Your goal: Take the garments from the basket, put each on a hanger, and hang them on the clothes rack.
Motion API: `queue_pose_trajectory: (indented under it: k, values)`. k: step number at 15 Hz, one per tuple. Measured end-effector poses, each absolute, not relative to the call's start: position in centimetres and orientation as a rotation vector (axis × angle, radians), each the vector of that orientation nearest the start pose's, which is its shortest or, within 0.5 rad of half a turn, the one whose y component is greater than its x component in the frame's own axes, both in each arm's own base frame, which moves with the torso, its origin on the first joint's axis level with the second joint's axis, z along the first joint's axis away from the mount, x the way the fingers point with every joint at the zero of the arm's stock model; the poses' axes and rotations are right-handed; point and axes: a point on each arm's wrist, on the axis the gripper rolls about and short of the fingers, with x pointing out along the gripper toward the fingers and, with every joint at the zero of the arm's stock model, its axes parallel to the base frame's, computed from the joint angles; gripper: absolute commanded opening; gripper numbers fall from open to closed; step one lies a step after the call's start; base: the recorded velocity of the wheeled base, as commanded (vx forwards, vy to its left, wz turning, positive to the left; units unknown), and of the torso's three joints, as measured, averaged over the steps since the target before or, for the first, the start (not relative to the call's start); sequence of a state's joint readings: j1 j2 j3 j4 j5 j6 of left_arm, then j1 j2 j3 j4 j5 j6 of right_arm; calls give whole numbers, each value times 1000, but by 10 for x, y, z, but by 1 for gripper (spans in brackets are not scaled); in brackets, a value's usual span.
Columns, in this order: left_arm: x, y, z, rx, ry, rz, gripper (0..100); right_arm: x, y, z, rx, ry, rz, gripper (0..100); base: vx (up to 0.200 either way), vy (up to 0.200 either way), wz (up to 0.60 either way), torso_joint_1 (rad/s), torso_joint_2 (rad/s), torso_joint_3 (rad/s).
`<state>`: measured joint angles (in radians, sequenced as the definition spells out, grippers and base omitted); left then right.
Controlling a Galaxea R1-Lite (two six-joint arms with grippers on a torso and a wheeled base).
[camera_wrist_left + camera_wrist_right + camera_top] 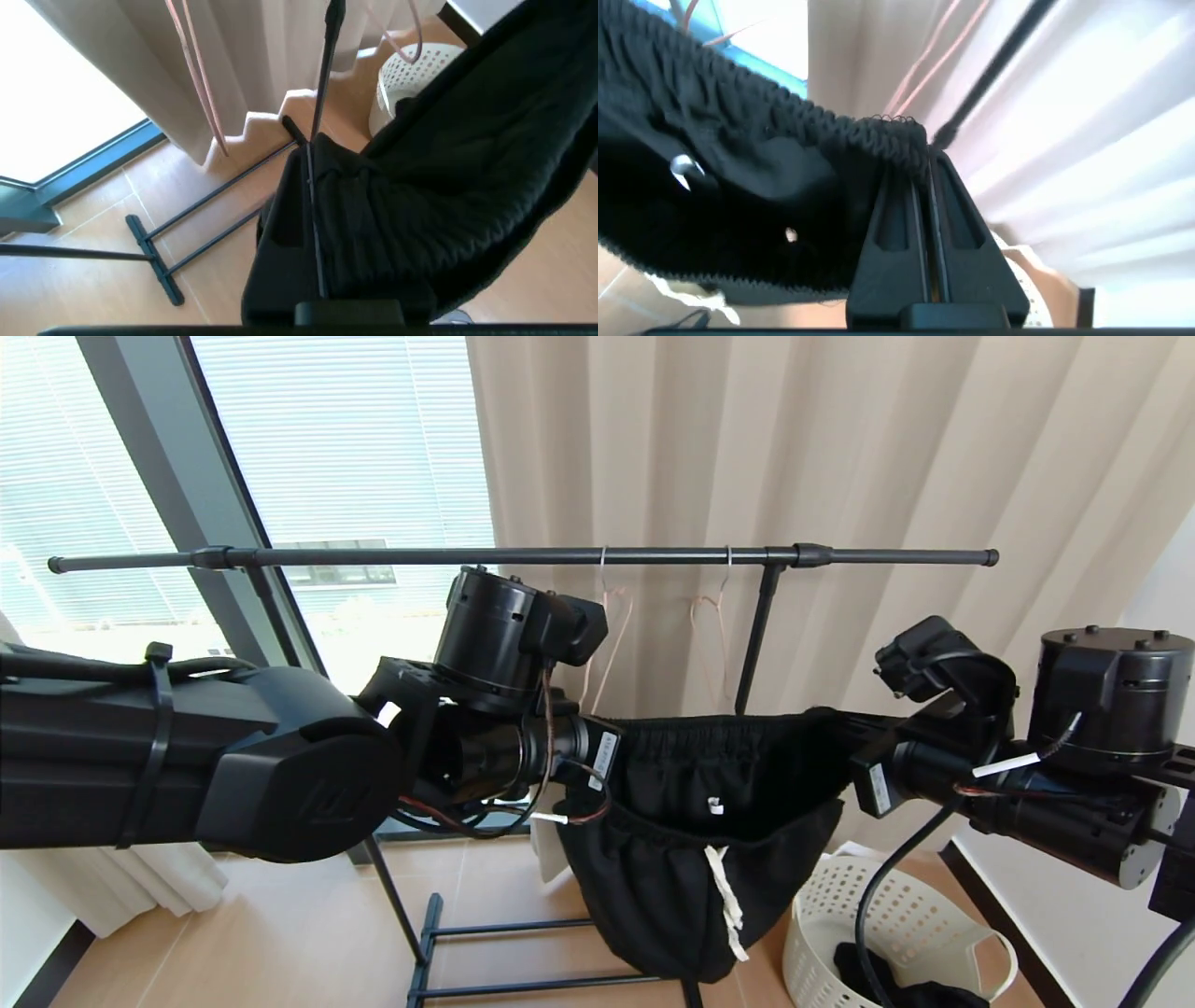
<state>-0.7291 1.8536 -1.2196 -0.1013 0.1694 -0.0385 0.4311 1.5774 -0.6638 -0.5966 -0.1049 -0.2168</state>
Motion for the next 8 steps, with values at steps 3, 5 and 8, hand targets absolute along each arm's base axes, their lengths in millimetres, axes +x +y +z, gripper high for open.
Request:
queue_pose_trajectory:
  k: [3, 5, 8]
  values:
    - [268, -237, 185, 209, 521, -543, 100, 240, 106, 181, -303, 255, 274, 0, 0, 0, 0, 0, 0, 0]
    - [263, -237, 181, 208, 543, -588, 100, 238, 102, 184, -317, 252, 146, 0, 0, 0, 0, 0, 0, 0]
    - [259, -228, 188, 155, 555, -704, 100, 229, 98, 194, -320, 223, 46, 0, 0, 0, 0, 0, 0, 0]
